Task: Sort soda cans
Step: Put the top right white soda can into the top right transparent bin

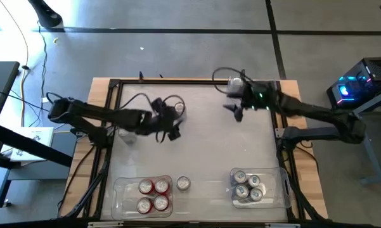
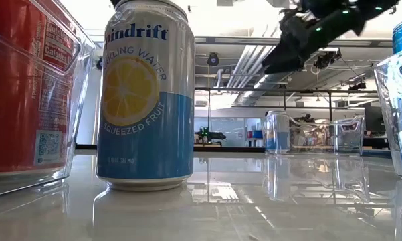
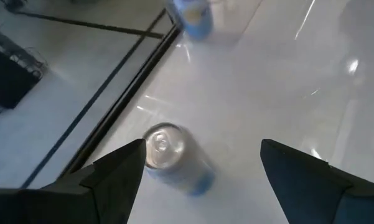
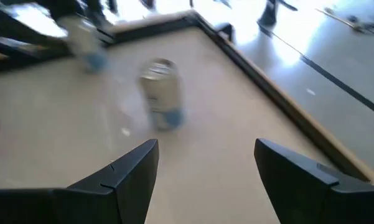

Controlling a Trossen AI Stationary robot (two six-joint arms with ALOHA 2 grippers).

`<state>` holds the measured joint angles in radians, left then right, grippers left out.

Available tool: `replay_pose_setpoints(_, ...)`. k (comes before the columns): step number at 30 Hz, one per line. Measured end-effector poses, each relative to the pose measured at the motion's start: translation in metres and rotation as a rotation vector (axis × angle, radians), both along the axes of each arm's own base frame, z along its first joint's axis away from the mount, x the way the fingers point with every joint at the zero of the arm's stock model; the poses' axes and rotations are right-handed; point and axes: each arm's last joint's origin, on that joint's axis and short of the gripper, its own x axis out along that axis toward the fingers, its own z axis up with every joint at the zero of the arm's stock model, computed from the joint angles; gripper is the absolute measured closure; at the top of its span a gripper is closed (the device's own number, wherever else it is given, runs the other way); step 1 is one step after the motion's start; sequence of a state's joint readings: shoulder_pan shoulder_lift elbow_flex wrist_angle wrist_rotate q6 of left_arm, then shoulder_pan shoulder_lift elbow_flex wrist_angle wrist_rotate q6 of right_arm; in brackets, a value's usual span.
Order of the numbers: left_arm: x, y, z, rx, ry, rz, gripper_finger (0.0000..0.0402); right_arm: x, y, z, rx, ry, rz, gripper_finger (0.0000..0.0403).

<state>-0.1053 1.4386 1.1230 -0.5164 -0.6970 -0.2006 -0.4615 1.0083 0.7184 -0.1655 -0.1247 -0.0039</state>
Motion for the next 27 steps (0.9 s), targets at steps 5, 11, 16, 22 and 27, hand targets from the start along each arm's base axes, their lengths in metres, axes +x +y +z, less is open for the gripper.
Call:
replay_pose_setpoints(5,0.003,0.043,-0.023,-0.060,0.053,-0.080,0.0092,-0.013,0.035,-0.012,0.050,-0.126,0.096,0.0143)
replay_pose_setpoints(11,0.000,0.080,-0.041,-0.125,-0.031,-0.083,0.0092,-0.022,0.058,-0.017,0.063,-0.169,0.134,0.0143)
replay_pose_setpoints(16,-0.003,0.094,-0.062,-0.118,-0.069,-0.098,0.0092,-0.022,0.067,-0.016,0.044,-0.174,0.130,0.0143)
replay_pose_setpoints(22,-0.002,0.101,-0.090,-0.121,-0.100,-0.077,0.0092,-0.021,0.073,-0.016,0.048,-0.173,0.151,0.0144)
replay_pose_setpoints(27,0.008,0.105,-0.104,-0.119,-0.157,-0.023,0.0092,-0.021,0.073,-0.016,0.057,-0.175,0.150,0.0143)
